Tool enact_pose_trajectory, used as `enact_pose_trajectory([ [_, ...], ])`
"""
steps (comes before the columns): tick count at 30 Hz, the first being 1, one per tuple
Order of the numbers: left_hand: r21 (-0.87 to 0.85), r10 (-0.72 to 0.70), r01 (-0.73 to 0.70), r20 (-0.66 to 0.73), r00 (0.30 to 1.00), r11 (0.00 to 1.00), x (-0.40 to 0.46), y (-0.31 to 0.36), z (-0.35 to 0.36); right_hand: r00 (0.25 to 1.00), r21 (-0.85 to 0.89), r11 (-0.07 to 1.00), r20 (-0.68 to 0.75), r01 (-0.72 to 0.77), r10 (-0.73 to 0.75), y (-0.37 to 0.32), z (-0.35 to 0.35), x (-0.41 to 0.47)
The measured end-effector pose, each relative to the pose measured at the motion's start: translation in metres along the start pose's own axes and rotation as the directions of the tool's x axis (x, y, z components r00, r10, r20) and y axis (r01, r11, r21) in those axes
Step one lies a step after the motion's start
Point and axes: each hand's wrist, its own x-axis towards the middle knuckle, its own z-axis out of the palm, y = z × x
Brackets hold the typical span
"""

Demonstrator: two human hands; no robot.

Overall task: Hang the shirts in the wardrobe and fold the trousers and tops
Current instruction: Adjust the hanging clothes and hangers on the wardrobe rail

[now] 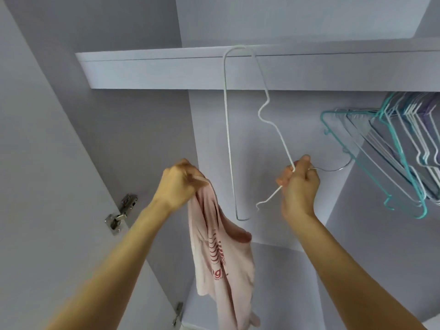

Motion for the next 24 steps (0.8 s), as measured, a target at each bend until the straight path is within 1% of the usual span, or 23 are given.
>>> enact_pose_trajectory([
  [2, 0.054, -0.018, 0.012, 0.119, 0.993, 0.998, -0.006, -0.005, 0.020, 1.000, 0.090, 0.996, 0.014, -0.023, 0.022, -0.014, 0.014, 0.005],
  [4, 0.070, -0.046, 0.035, 0.154, 0.987, 0.997, -0.011, -0.010, 0.035, 0.998, 0.134, 0.989, 0.004, -0.066, 0.066, -0.017, 0.020, 0.005],
  [7, 0.068, -0.054, 0.045, 0.136, 0.989, 0.997, -0.008, -0.011, 0.041, 0.993, 0.173, 0.979, -0.025, -0.111, 0.117, -0.014, 0.018, 0.007],
  [9, 0.058, -0.021, 0.014, 0.111, 0.994, 0.998, -0.004, -0.009, 0.038, 0.989, 0.179, 0.975, -0.035, -0.135, 0.143, -0.009, 0.014, 0.010],
  [14, -0.027, 0.022, -0.021, 0.013, 1.000, 0.999, 0.003, -0.001, 0.029, 0.975, 0.096, 0.974, -0.067, -0.203, 0.210, 0.014, 0.005, 0.004],
  [15, -0.034, 0.025, -0.025, -0.002, 1.000, 0.999, 0.004, -0.001, 0.028, 0.977, 0.096, 0.976, -0.076, -0.194, 0.201, 0.014, 0.005, 0.004],
  [17, 0.013, 0.014, -0.014, -0.001, 1.000, 1.000, 0.006, -0.005, 0.026, 0.985, 0.120, 0.983, -0.092, -0.136, 0.148, 0.003, 0.007, 0.009],
  [20, 0.108, -0.057, 0.052, 0.040, 0.998, 0.993, 0.003, -0.016, 0.027, 0.992, 0.185, 0.979, -0.074, -0.085, 0.100, -0.019, 0.011, 0.019],
  [22, 0.094, -0.066, 0.060, 0.056, 0.996, 0.994, -0.004, -0.017, 0.031, 0.993, 0.213, 0.973, -0.050, -0.091, 0.104, -0.019, 0.014, 0.020],
  [24, 0.028, -0.036, 0.035, 0.042, 0.998, 0.999, -0.007, -0.012, 0.034, 0.991, 0.116, 0.987, -0.054, -0.115, 0.122, -0.001, 0.017, 0.011],
])
